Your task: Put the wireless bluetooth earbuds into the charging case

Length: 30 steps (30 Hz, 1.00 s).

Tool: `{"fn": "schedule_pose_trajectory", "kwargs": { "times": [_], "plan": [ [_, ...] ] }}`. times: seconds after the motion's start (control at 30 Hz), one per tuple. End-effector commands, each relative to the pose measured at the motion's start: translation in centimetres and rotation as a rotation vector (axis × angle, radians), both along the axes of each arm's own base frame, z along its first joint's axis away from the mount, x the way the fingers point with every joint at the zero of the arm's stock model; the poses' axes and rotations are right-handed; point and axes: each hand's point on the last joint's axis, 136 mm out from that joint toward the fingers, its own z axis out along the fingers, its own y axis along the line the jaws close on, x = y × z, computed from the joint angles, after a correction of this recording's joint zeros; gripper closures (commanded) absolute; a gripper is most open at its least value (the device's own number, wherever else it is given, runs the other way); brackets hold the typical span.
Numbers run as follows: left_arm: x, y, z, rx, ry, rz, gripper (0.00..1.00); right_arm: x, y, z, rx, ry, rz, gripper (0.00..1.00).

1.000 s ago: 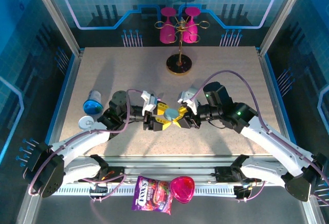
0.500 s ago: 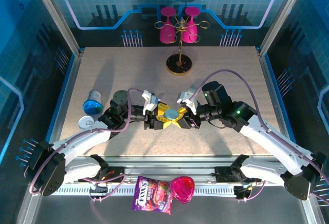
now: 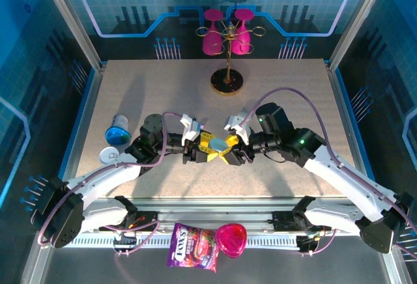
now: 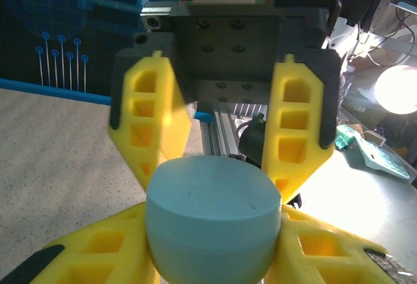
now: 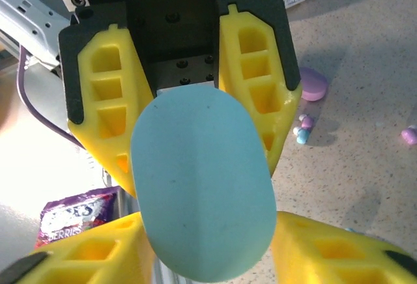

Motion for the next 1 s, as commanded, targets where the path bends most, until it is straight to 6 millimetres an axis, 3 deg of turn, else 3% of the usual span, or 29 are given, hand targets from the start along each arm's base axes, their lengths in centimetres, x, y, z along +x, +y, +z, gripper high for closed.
{"fn": "schedule_pose_trajectory", "kwargs": {
  "times": [0.0, 0.13, 0.63, 0.97],
  "plan": [
    [-0.3, -0.3, 0.8, -0.022, -0.034, -0.023, 0.76, -0.2, -0.1, 1.7, 0.033, -0.058, -0.005, 0.41],
    [-0.3, -0.3, 0.7, -0.020, -0.033, -0.024, 0.76, 0.0, -0.4, 2.3, 0.053, -0.078, -0.026, 0.29],
    [-0.6, -0.3, 1.6, -0.034, -0.011, -0.039, 0.77, 2.0, -0.8, 1.9, 0.020, -0.106, -0.119, 0.29],
    [-0.8, -0.3, 1.8, -0.053, -0.001, -0.053, 0.77, 4.9, -2.8, 3.3, 0.051, -0.157, -0.307, 0.30]
  ]
}}
